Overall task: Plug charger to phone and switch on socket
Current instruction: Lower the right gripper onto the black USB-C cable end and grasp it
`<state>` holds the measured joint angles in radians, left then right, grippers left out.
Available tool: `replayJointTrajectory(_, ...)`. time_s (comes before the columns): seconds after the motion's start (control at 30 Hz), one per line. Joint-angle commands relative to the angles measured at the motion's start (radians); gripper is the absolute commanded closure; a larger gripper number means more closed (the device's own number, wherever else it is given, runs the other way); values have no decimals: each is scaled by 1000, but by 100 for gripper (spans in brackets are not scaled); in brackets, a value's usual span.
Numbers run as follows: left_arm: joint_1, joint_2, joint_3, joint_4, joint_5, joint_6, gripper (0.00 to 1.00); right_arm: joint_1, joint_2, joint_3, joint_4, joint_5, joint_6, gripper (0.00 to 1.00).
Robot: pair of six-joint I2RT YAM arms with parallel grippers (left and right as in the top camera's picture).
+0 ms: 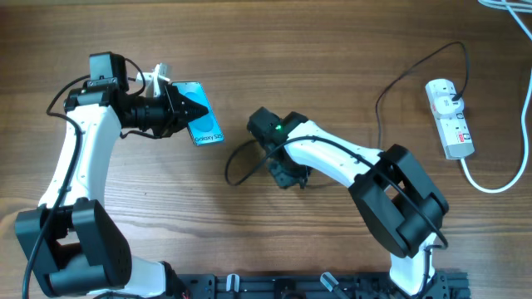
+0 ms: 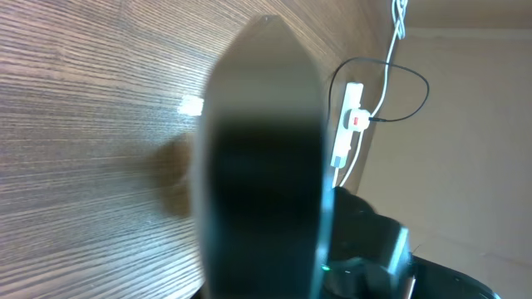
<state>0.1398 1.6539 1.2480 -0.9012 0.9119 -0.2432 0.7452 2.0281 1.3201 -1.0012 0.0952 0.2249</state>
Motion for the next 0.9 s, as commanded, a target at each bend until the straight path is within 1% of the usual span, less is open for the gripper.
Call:
replayJointTrajectory(0.0, 5, -5, -2, 5, 42, 23, 96, -5, 78, -53, -104, 73, 75, 96)
replayJointTrajectory(0.13, 5, -5, -2, 5, 42, -1, 96, -6, 77, -52, -191, 73, 74, 95)
replayJointTrajectory(0.17, 5, -5, -2, 9, 42, -4, 96, -6, 77, -47, -189, 73, 63, 83)
replayJointTrajectory(0.2, 5, -5, -2, 9, 42, -4, 96, -8, 77, -34, -190, 83, 63, 76)
replayJointTrajectory(0.27, 5, -5, -2, 9, 42, -4, 96, -23, 72, 18, -199, 92, 61, 69)
replayJointTrajectory(0.3, 5, -5, -2, 9, 42, -4, 96, -36, 68, 49, -200, 92, 60, 63)
replayJointTrajectory(0.4, 5, -5, -2, 8, 42, -4, 96, -97, 63, 122, -200, 69, 39, 26)
replayJointTrajectory(0.43, 5, -5, -2, 8, 42, -4, 96, -124, 63, 129, -185, 25, 15, 19)
replayJointTrajectory(0.5, 5, -5, -2, 8, 42, -4, 96, -182, 63, 126, -135, -101, -45, 16)
replayJointTrajectory(0.53, 5, -5, -2, 9, 42, -4, 96, -210, 63, 120, -105, -151, -58, 4)
replayJointTrajectory(0.57, 5, -5, -2, 8, 42, -4, 96, -227, 63, 114, -84, -182, -61, 0)
replayJointTrajectory(0.67, 5, -5, -2, 8, 42, -4, 96, -258, 63, 77, -2, -305, -69, 0)
replayJointTrajectory(0.7, 5, -5, -2, 8, 42, -4, 96, -258, 63, 62, 31, -306, -69, 0)
replayJointTrajectory(0.77, 5, -5, -2, 8, 42, -4, 96, -257, 63, 49, 45, -307, -66, 0)
replayJointTrajectory(0.8, 5, -5, -2, 8, 42, -4, 96, -257, 63, 43, 43, -306, -60, 10)
replayJointTrajectory(0.83, 5, -5, -2, 8, 42, -3, 96, -257, 63, 37, 43, -304, -55, 27)
replayJointTrajectory(0.87, 5, -5, -2, 8, 42, -4, 96, -257, 63, 28, 45, -286, -26, 34)
